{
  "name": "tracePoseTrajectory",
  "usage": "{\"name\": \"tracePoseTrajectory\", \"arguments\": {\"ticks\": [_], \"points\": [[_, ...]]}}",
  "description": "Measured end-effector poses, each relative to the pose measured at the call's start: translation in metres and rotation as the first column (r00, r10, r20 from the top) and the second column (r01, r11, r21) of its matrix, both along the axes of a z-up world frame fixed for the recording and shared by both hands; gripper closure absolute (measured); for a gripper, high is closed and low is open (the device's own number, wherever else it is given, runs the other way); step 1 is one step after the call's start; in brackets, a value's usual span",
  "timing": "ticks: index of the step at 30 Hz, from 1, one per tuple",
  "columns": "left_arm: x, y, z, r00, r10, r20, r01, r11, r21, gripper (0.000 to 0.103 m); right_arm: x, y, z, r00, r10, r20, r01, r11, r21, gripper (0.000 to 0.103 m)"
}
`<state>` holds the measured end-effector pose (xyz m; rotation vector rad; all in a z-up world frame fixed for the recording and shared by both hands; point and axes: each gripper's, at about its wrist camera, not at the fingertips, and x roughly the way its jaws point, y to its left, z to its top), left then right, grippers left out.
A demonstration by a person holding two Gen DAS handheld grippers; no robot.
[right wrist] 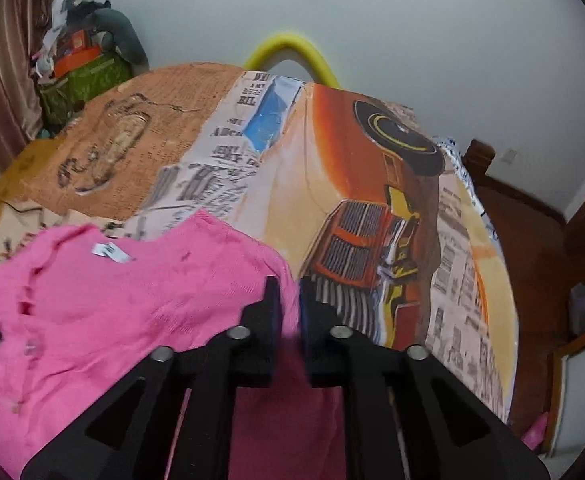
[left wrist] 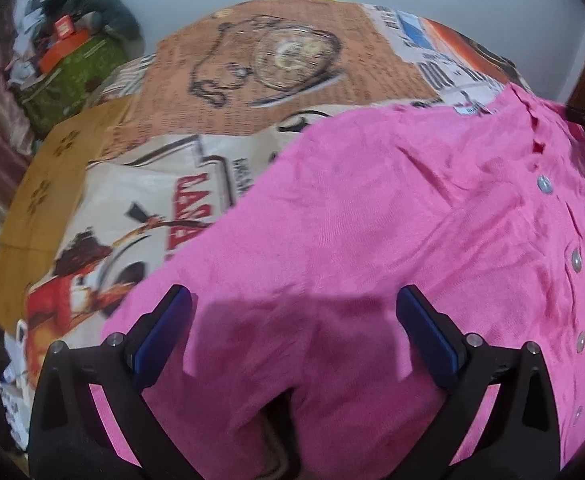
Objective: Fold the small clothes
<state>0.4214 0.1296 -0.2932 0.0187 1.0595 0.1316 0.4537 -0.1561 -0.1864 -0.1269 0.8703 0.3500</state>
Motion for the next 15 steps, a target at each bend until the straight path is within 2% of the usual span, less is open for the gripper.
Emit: {"name": "tracePoseTrajectory", "arguments": {"ticks": [1,3,6,11,15], "points": [[-0.004,0.003,0.005,1.0,0.016,0.009,-0.016,1.0,0.016,0.0,-0.007,0.0,0.007,1.0,0.015,0.005,-0.015,1.0,0.027,0.073],[-0.016,0.011,0.019,0.999,0.042,0.033,-0.044,0.998,0.051,0.0,-0.028,0.002,0.024,0.998,0.059,0.034,-0.061,0.996,0.06,0.066],[-0.04,0.03,0.039,0.994,0.089,0.059,-0.093,0.994,0.06,0.0,-0.061,0.008,0.045,0.99,0.122,0.073,-0.127,0.989,0.073,0.058],[-0.096,0.086,0.064,0.971,0.231,0.061,-0.231,0.973,-0.016,0.0,-0.109,0.023,0.063,0.976,0.198,0.093,-0.209,0.971,0.118,0.05],[-0.137,0.128,0.059,0.948,0.319,0.0,-0.318,0.945,-0.079,0.0,-0.137,0.039,0.06,0.968,0.236,0.086,-0.246,0.959,0.138,0.048]]}}
